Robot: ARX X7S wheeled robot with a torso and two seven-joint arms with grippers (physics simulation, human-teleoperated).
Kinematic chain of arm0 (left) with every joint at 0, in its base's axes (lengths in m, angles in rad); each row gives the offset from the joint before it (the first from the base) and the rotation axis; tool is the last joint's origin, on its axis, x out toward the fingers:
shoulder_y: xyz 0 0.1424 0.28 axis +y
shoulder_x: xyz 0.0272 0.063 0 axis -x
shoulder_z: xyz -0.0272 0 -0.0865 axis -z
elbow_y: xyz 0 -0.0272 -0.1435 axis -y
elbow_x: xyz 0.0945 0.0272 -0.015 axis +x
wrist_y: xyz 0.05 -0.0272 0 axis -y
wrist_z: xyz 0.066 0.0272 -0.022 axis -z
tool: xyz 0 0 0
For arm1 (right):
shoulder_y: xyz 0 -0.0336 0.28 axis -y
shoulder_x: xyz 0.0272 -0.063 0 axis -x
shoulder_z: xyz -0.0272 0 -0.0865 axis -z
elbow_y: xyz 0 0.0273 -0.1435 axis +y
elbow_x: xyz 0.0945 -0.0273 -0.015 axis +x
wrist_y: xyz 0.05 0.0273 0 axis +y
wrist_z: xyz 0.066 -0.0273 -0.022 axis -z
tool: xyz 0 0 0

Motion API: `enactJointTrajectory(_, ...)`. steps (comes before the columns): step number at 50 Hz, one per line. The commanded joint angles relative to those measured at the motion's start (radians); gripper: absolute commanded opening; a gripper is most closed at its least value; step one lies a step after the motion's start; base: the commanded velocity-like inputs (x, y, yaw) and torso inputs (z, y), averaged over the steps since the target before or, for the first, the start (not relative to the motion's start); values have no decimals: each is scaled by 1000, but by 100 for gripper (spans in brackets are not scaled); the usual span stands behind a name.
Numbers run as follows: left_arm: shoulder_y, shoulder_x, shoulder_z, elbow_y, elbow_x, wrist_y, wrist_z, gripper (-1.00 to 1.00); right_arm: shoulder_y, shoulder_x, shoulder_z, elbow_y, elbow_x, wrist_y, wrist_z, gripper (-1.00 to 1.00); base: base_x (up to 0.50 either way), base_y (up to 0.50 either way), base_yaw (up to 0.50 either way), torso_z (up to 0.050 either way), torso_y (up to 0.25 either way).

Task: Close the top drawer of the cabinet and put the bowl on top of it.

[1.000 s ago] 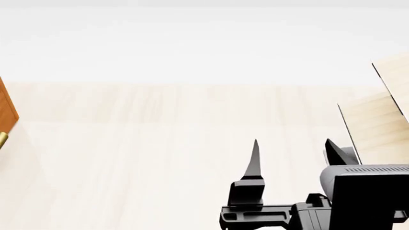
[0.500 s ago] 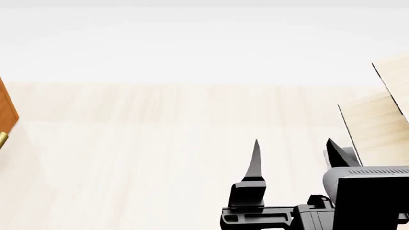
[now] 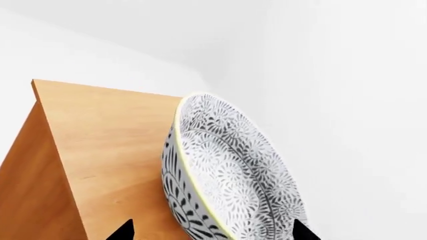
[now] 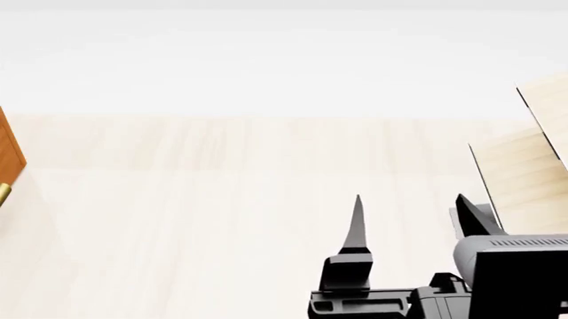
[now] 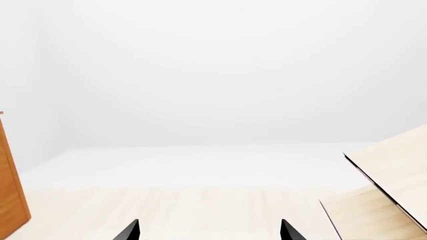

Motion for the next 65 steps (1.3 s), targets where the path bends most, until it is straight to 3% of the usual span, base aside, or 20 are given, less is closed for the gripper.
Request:
enactJointTrajectory(1, 36, 21, -45, 192, -69, -120, -37, 100, -13, 4, 4, 1, -4, -13, -9, 100, 0, 0, 0, 0, 0)
enactJointTrajectory(20, 138, 52, -220, 522, -229, -344, -94, 100, -4, 3, -8, -7, 1, -8, -1, 100, 0, 0, 0, 0, 0)
enactJointTrajectory(26, 179, 56, -284, 634, -340, -425, -146, 100, -3, 4, -8, -7, 1, -10, -3, 100, 0, 0, 0, 0, 0)
enactJointTrajectory(28, 212, 46, -295, 659, -467, -431, -220, 100, -2, 6, -8, -11, 4, -9, 0, 100, 0, 0, 0, 0, 0)
enactJointTrajectory(40, 306, -5, -205, 758, -986, -417, -523, 100, -7, 5, -13, -12, -2, -15, -3, 100, 0, 0, 0, 0, 0)
enactJointTrajectory(57, 449, -16, -76, 981, -1263, -349, -648, 100, -48, 15, 4, -7, -14, -46, -24, 100, 0, 0, 0, 0, 0)
enactJointTrajectory(65, 510, -3, -48, 1079, -1312, -348, -648, 100, -50, 13, 1, -2, -18, -48, -25, 100, 0, 0, 0, 0, 0)
